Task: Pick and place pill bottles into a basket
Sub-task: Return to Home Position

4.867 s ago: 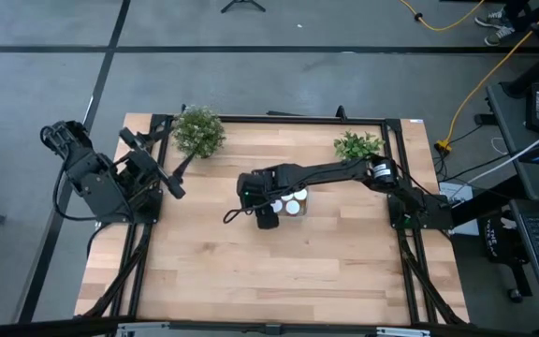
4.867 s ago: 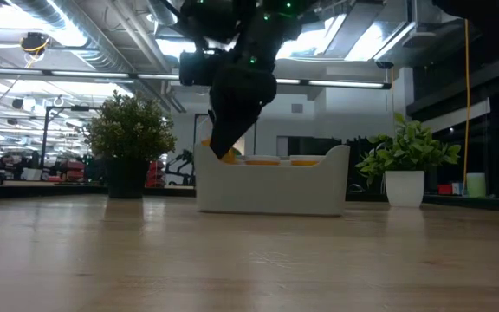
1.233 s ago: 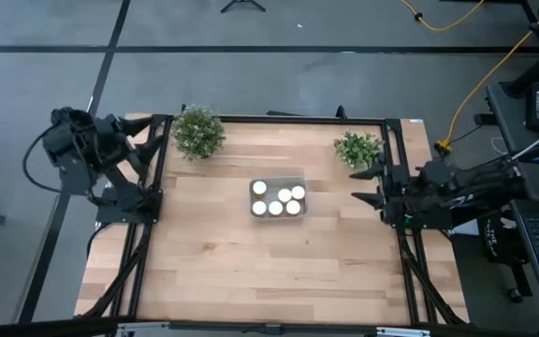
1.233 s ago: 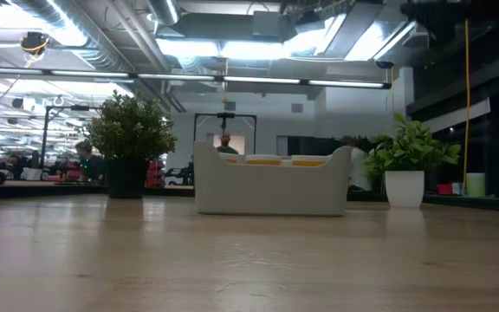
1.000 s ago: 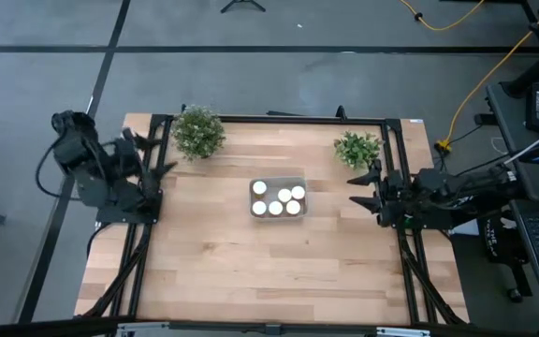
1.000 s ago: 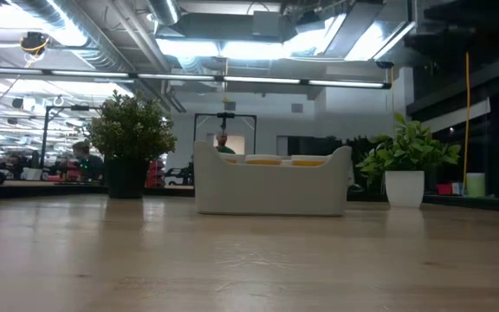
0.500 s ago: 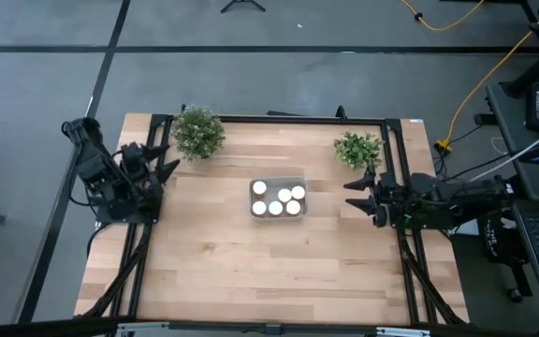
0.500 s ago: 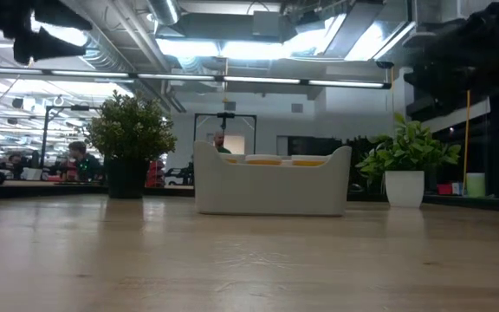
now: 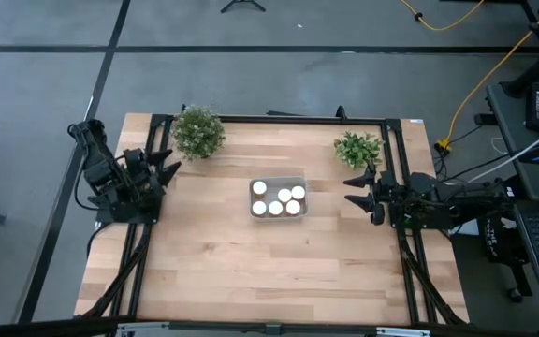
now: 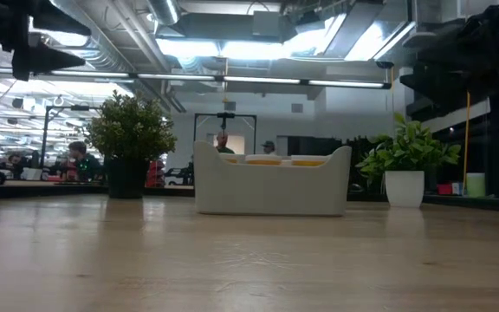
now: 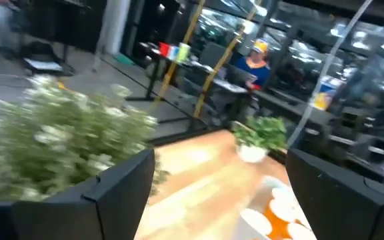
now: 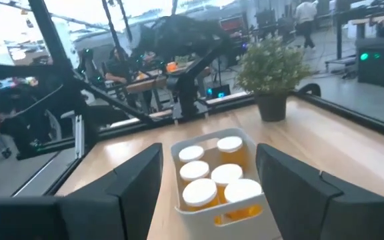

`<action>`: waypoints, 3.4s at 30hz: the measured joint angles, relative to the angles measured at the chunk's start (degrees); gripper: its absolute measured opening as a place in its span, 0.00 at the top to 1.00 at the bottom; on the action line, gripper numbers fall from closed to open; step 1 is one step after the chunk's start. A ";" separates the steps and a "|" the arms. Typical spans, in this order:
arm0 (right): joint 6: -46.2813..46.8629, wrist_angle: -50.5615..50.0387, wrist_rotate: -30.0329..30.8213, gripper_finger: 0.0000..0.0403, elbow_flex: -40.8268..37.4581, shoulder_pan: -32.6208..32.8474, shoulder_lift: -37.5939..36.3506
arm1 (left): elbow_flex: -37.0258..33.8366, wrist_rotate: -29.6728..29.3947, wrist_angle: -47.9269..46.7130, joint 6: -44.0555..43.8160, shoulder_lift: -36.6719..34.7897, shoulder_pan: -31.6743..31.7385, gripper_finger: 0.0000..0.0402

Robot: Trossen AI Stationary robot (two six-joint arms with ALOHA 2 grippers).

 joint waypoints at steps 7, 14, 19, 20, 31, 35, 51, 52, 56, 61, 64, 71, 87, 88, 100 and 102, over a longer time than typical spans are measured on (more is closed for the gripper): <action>0.27 1.99 1.29 0.40 0.00 0.00 0.00 | 1.20 13.60 16.78 18.81 0.00 -8.09 0.18; 0.25 3.92 2.91 0.40 0.00 0.00 0.00 | 7.16 26.12 52.14 71.91 -0.10 -8.58 0.18; 0.29 3.89 2.95 0.40 0.00 0.00 0.00 | 7.45 29.84 42.22 69.13 -4.08 -3.34 0.18; 0.56 3.88 2.97 0.40 0.00 0.00 0.00 | 7.10 32.54 42.18 67.45 -4.90 -2.68 0.18; 1.27 3.64 2.91 0.40 0.00 0.00 0.04 | 5.81 42.65 43.34 66.39 -5.92 -1.56 0.18; 1.77 3.66 2.89 0.40 0.00 0.00 0.04 | 5.77 38.46 45.67 72.93 -5.79 -2.31 0.18; 1.95 3.64 3.64 0.40 0.00 0.00 0.04 | 4.94 36.10 39.32 62.38 -7.21 -3.40 0.18; 1.97 3.64 3.65 0.40 0.00 0.00 0.04 | 4.94 36.31 39.22 61.87 -7.15 -3.40 0.18; 2.13 3.64 3.72 0.40 0.00 0.00 0.04 | 4.94 37.39 39.14 61.22 -7.10 -3.40 0.18; 2.12 3.64 3.87 0.40 0.00 0.00 0.04 | 4.94 37.19 39.01 61.21 -7.10 -3.77 0.18; 4.63 3.60 3.87 0.40 0.00 0.00 0.04 | 4.94 38.45 38.93 61.22 -7.57 -3.68 0.18; 4.73 3.55 5.01 0.40 0.02 0.03 0.04 | 0.69 42.17 44.24 61.18 -7.71 8.89 0.18; 4.53 3.48 5.34 0.40 0.04 0.02 0.09 | -22.55 56.28 52.77 62.47 -16.83 65.92 0.17; 4.55 3.48 5.42 0.40 0.04 0.02 0.15 | -22.52 56.40 54.57 63.02 -17.95 66.88 0.17; 4.32 1.40 5.27 0.40 0.07 0.02 0.20 | -28.11 52.45 75.43 63.14 -16.42 69.84 0.17; 2.97 0.45 5.29 0.40 0.07 0.02 0.17 | -28.11 52.24 75.37 63.19 -16.34 69.84 0.17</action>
